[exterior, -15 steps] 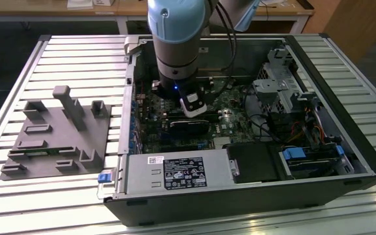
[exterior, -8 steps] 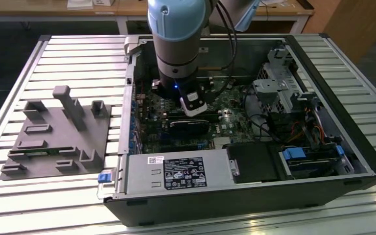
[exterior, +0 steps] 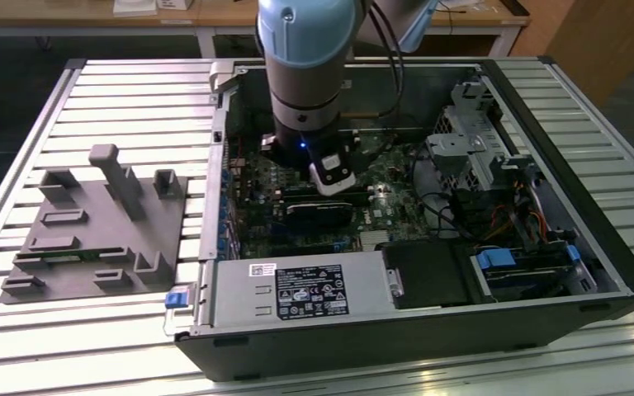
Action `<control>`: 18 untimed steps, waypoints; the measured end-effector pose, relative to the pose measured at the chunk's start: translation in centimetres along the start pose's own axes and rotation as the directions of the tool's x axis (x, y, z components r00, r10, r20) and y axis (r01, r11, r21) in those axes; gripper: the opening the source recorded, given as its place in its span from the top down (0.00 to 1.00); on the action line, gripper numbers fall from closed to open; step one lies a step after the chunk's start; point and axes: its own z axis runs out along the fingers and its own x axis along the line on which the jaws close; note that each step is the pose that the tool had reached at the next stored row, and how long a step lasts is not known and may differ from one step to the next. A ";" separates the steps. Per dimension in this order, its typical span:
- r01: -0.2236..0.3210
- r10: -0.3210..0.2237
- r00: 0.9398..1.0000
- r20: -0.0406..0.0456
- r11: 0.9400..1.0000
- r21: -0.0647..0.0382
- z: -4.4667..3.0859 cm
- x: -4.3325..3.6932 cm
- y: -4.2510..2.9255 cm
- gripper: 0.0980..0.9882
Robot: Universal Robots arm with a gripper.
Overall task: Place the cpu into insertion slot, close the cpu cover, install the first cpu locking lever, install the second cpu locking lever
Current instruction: 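Install the second cpu locking lever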
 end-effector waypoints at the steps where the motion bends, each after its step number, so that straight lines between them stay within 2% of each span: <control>1: 0.000 0.000 1.000 0.001 1.000 0.003 0.02 -0.27 0.07 0.99; 7: 0.001 -0.001 1.000 0.004 1.000 0.025 0.18 -1.45 0.58 0.99; 15: 0.003 -0.004 1.000 0.012 0.997 0.071 0.54 -2.14 1.83 0.99; 18: 0.004 -0.005 1.000 0.015 0.996 0.085 0.75 -2.27 2.56 0.99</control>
